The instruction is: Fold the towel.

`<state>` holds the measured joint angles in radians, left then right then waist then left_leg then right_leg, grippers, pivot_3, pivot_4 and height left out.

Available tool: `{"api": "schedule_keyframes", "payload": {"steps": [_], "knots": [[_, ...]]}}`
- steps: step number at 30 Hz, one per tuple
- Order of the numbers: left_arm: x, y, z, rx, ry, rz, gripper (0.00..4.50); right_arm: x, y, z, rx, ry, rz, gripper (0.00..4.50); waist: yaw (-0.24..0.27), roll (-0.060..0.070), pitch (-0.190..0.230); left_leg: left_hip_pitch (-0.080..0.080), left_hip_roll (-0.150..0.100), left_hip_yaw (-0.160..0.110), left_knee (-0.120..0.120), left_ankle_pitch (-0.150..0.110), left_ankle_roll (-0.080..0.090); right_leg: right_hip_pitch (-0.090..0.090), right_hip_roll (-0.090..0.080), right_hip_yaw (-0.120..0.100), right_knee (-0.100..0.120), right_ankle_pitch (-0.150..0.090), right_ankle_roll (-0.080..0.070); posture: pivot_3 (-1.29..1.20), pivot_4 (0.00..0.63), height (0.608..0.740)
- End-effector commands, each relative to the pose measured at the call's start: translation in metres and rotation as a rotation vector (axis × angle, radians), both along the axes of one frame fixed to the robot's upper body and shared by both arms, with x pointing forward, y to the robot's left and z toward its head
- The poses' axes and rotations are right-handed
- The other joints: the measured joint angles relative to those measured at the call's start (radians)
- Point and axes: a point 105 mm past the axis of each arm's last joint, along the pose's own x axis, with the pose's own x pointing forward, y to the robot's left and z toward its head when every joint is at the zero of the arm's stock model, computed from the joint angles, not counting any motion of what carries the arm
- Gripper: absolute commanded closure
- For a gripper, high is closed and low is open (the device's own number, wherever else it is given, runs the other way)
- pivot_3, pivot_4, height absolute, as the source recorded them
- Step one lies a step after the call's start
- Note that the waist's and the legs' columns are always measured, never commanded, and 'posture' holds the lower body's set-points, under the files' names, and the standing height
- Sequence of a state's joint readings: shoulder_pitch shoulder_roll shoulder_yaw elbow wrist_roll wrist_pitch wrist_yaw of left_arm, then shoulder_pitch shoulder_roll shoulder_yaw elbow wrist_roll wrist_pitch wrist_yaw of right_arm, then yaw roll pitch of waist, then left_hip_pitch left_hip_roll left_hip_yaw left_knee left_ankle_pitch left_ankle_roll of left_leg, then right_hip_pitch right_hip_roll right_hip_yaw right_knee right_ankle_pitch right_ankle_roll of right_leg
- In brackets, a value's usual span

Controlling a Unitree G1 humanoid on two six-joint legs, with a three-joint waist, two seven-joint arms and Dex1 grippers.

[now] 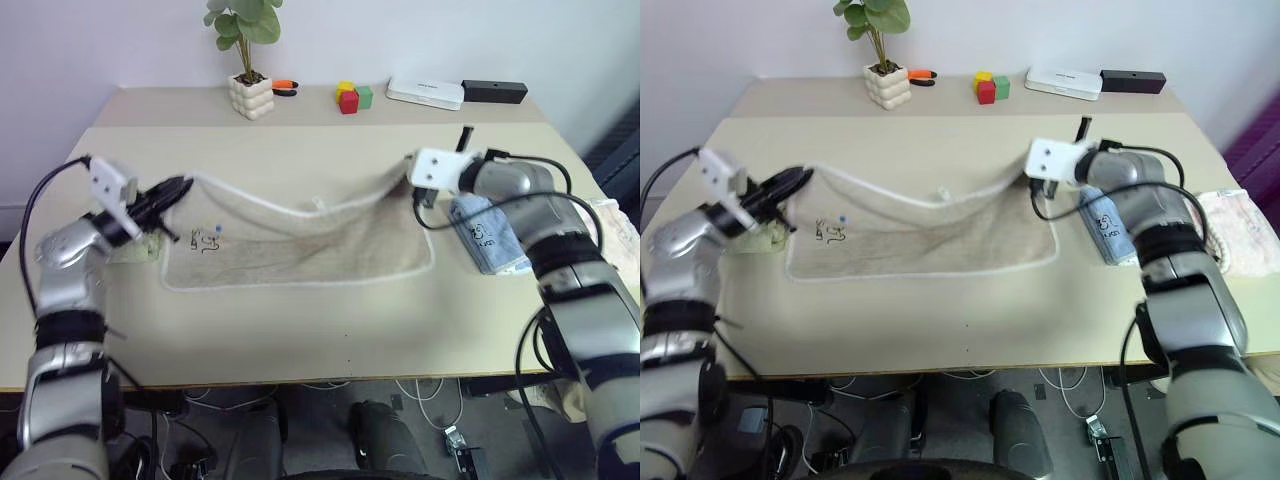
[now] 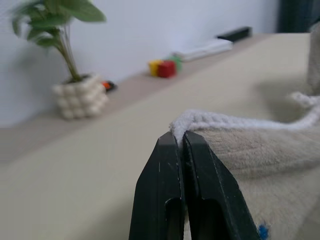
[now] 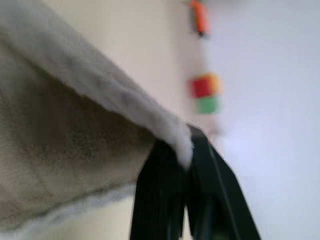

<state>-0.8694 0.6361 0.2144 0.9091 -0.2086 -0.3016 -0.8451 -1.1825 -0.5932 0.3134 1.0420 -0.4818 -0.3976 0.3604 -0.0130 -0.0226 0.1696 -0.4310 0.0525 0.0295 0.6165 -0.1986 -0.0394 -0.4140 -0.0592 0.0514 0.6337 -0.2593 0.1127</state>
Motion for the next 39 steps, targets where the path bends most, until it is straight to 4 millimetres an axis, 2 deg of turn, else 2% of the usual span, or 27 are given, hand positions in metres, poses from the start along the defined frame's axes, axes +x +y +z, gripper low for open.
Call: {"api": "schedule_keyframes", "payload": {"steps": [1,3,4,6,7,9,11,13,15,16,18,20,22,26,31,35,39], "knots": [[0.006,0.016,0.091,-0.020,-0.262,0.150,4.50,0.003,-0.011,0.066,0.080,-0.272,-0.088,4.46,-0.001,0.000,0.000,-0.005,0.000,0.000,0.001,0.000,0.000,-0.005,0.000,0.000,0.000,0.001,0.001,0.00,0.150,0.740],[0.001,0.018,0.119,-0.015,-0.335,0.152,4.50,0.000,-0.017,0.086,0.122,-0.350,-0.105,4.46,-0.005,0.000,0.000,-0.017,-0.001,0.000,0.002,0.001,-0.001,-0.016,-0.001,0.000,0.001,0.002,0.004,0.00,0.150,0.740],[-0.003,0.019,0.128,0.008,-0.367,0.149,4.50,-0.002,-0.022,0.091,0.123,-0.377,-0.114,4.46,-0.007,0.000,0.000,-0.016,-0.001,0.001,0.001,0.001,-0.001,-0.015,-0.002,0.000,0.001,0.002,0.004,0.00,0.150,0.740],[-0.009,0.023,0.134,0.028,-0.389,0.140,4.50,-0.005,-0.031,0.096,0.105,-0.410,-0.129,4.46,-0.008,0.001,-0.001,-0.013,-0.001,0.005,-0.004,0.001,-0.002,-0.015,-0.003,0.000,-0.002,0.002,0.004,0.00,0.150,0.740],[-0.012,0.026,0.131,0.053,-0.383,0.119,4.50,-0.007,-0.037,0.095,0.113,-0.408,-0.126,4.46,-0.009,0.002,0.000,-0.012,-0.001,0.006,-0.005,0.002,-0.003,-0.015,-0.004,0.000,-0.002,0.002,0.005,0.00,0.150,0.740],[-0.019,0.031,0.110,0.099,-0.323,0.047,4.50,-0.013,-0.043,0.090,0.137,-0.389,-0.090,4.46,-0.011,0.003,0.000,-0.012,-0.001,0.007,-0.005,0.002,-0.003,-0.016,-0.003,0.000,-0.002,0.001,0.006,0.00,0.150,0.740],[-0.024,0.032,0.090,0.122,-0.283,-0.013,4.50,-0.019,-0.032,0.079,0.156,-0.338,0.011,4.46,-0.019,0.003,0.000,-0.011,-0.001,0.007,-0.005,0.000,0.001,-0.015,-0.003,0.000,-0.002,0.001,0.006,0.00,0.150,0.740],[-0.031,0.032,0.063,0.137,-0.214,-0.084,4.50,-0.026,-0.013,0.048,0.149,-0.208,0.143,4.46,-0.031,0.003,0.000,-0.011,0.000,0.007,-0.002,0.000,0.000,-0.015,-0.003,0.000,0.000,0.001,0.006,0.00,0.150,0.740],[-0.041,0.032,0.034,0.184,-0.167,-0.137,4.50,-0.039,-0.004,-0.005,0.051,-0.016,0.238,4.46,-0.035,0.002,0.000,-0.010,0.000,0.006,0.001,0.000,0.000,-0.013,-0.003,0.000,0.002,0.001,0.007,0.00,0.150,0.740],[-0.045,0.033,0.021,0.209,-0.142,-0.153,4.50,-0.045,-0.008,-0.025,0.002,0.051,0.241,4.46,-0.035,0.002,0.000,-0.010,0.000,0.006,0.002,0.000,0.000,-0.012,-0.003,0.000,0.003,0.002,0.007,0.00,0.150,0.740],[-0.054,0.034,0.001,0.227,-0.094,-0.189,4.50,-0.056,-0.019,-0.051,-0.023,0.161,0.233,4.46,-0.031,0.003,0.000,-0.009,0.000,0.006,0.004,0.000,0.000,-0.011,-0.003,0.000,0.005,0.001,0.007,0.00,0.150,0.740],[-0.062,0.033,-0.012,0.250,-0.062,-0.230,4.50,-0.070,-0.023,-0.067,-0.022,0.255,0.258,4.46,-0.024,0.004,0.001,-0.010,0.000,0.006,0.007,0.000,0.000,-0.012,-0.003,0.000,0.007,0.001,0.007,0.00,0.150,0.740],[-0.068,0.033,-0.017,0.255,-0.054,-0.252,4.50,-0.080,-0.028,-0.068,-0.037,0.292,0.260,4.46,-0.023,0.004,0.001,-0.011,0.000,0.006,0.012,0.000,0.001,-0.013,-0.004,0.000,0.011,0.001,0.007,0.00,0.150,0.740],[-0.080,0.033,-0.026,0.283,-0.028,-0.294,4.50,-0.093,-0.041,-0.056,-0.059,0.353,0.243,4.46,-0.023,0.004,0.001,-0.010,0.000,0.005,0.015,0.000,0.001,-0.012,-0.003,0.000,0.015,0.001,0.007,0.00,0.150,0.740],[-0.095,0.035,-0.045,0.257,0.045,-0.336,4.50,-0.128,-0.043,-0.066,-0.065,0.575,0.272,4.46,-0.020,0.003,0.001,-0.009,0.001,0.004,0.014,-0.001,0.001,-0.011,-0.003,0.000,0.015,0.001,0.006,0.00,0.150,0.740],[-0.109,0.030,-0.057,0.243,0.103,-0.390,4.50,-0.146,-0.038,-0.068,-0.059,0.652,0.287,4.46,-0.018,0.003,0.001,-0.009,0.001,0.005,0.015,-0.001,0.001,-0.012,-0.003,0.000,0.016,0.001,0.006,0.00,0.150,0.740],[-0.127,0.024,-0.062,0.237,0.151,-0.439,4.50,-0.158,-0.044,-0.071,-0.083,0.691,0.270,4.46,-0.008,0.003,0.001,-0.009,0.001,0.005,0.015,-0.001,0.001,-0.012,-0.003,0.000,0.016,0.000,0.004,0.00,0.150,0.740]]}}
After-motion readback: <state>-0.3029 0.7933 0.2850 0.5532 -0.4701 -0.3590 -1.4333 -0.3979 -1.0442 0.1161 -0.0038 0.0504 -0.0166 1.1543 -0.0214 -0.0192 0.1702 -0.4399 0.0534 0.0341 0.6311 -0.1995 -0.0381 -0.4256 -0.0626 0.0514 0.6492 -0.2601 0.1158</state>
